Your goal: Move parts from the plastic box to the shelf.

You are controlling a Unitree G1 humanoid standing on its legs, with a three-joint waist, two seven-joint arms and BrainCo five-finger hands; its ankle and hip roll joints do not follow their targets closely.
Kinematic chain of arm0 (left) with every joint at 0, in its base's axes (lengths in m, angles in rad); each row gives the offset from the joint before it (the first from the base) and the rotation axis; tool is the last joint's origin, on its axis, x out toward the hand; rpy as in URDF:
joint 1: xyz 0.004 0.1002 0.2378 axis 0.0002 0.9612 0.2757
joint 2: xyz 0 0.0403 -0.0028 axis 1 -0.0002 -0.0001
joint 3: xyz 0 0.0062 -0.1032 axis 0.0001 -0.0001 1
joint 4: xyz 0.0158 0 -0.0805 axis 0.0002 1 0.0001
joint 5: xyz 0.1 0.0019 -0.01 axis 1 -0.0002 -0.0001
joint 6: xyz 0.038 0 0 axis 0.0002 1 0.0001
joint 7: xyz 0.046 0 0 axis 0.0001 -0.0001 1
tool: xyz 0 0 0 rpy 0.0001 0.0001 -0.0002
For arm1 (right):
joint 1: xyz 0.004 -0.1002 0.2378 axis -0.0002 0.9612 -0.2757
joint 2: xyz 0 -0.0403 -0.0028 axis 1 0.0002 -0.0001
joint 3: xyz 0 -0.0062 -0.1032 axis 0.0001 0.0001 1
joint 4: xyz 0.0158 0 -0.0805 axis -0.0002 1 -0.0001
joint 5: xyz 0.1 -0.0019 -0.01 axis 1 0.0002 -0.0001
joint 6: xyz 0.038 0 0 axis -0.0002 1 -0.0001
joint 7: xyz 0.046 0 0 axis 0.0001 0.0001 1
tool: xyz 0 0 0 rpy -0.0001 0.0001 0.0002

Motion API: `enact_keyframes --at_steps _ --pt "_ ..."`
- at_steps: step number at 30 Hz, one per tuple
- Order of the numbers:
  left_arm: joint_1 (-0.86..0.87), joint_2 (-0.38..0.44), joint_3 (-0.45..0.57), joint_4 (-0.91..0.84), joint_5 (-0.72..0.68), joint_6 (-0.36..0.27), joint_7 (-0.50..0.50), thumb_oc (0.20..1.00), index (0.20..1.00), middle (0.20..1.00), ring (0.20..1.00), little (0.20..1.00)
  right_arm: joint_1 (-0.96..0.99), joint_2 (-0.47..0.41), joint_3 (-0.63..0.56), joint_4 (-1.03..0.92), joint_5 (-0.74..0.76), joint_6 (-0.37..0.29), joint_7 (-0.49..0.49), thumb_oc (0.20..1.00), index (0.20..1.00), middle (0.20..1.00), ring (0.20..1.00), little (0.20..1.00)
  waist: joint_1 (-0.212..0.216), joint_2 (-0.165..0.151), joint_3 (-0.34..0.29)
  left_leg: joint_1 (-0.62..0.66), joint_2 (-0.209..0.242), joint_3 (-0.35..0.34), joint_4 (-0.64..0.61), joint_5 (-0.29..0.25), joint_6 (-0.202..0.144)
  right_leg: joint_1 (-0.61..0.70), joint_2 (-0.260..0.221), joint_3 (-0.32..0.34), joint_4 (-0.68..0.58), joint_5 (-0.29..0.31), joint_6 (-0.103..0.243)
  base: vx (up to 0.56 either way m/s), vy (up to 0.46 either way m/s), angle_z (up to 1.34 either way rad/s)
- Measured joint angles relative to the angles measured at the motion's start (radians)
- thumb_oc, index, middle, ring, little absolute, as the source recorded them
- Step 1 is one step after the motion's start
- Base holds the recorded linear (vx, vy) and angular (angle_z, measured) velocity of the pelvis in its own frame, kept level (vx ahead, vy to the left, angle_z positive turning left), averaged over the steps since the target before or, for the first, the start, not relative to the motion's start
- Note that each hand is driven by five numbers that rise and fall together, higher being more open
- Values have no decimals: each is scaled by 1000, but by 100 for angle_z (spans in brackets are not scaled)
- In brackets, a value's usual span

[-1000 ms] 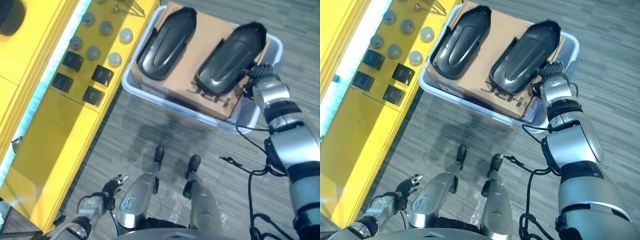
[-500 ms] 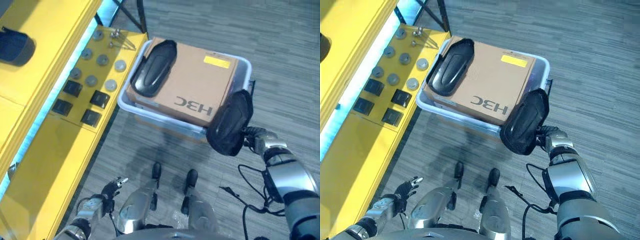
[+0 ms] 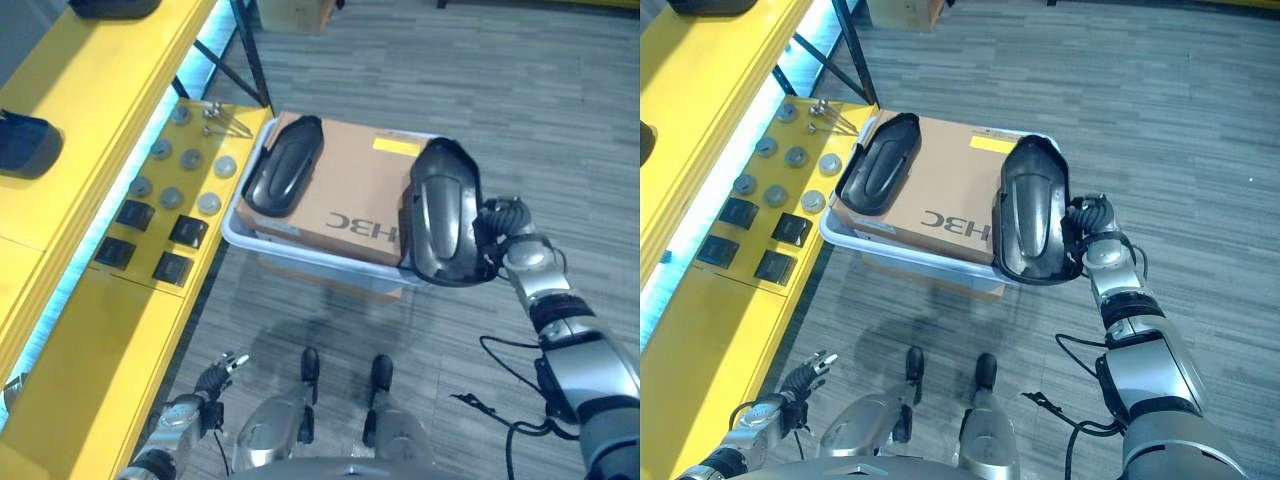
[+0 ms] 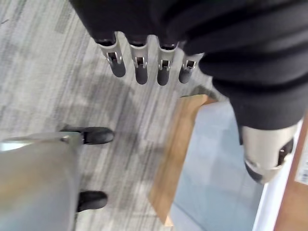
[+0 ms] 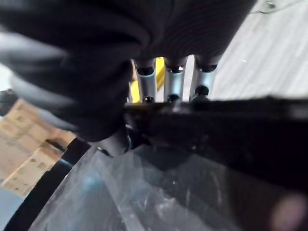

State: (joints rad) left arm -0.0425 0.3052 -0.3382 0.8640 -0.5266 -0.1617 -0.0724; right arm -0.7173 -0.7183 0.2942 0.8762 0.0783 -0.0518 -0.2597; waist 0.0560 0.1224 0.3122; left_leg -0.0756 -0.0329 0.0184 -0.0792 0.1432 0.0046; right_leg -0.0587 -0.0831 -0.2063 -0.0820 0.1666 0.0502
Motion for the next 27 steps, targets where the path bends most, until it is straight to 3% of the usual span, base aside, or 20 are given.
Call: enact_keyframes --at_steps 5,8,11,14,19,27 --pt "24 82 25 -276 -18 2 72 1000 1000 1000 1000 1000 98 -33 11 -197 -141 -35 -89 200 200 200 200 200 6 -54 -39 48 9 -3 -5 -16 -5 52 8 -10 0 -17 -3 9 -58 4" --pt "10 169 27 -527 -15 43 112 1000 1000 1000 1000 1000 185 -79 7 -367 -203 -36 -141 200 200 200 200 200 3 -82 -67 64 10 -9 -6 -25 0 74 9 -19 0 -24 -4 -6 -29 7" --pt "-31 229 45 -768 -20 123 124 1000 1000 1000 1000 1000 229 -116 4 -544 -280 -29 -179 200 200 200 200 200 0 -90 -81 97 9 -9 -6 -37 5 105 9 -15 0 -32 -2 -26 -15 -2" --pt "-140 221 58 -940 -43 143 101 1000 1000 1000 1000 1000 229 -120 5 -661 -372 -51 -238 200 200 200 200 200 0 -99 -124 102 10 -13 -5 -42 5 117 9 -17 0 -40 -2 -26 -11 0" --pt "-242 185 6 -912 -82 194 82 1000 1000 1000 1000 1000 159 -120 27 -713 -475 -62 -276 200 200 200 200 200 -10 -119 -149 130 13 -5 0 -46 5 134 14 -9 0 -43 -4 -6 -5 -5" --pt "-283 86 -94 -836 -117 251 87 1000 1000 1000 1000 1000 0 -113 106 -720 -473 -81 -287 200 200 200 200 200 -20 -129 -153 156 13 6 0 -51 5 156 13 1 0 -48 -3 4 -1 -3"
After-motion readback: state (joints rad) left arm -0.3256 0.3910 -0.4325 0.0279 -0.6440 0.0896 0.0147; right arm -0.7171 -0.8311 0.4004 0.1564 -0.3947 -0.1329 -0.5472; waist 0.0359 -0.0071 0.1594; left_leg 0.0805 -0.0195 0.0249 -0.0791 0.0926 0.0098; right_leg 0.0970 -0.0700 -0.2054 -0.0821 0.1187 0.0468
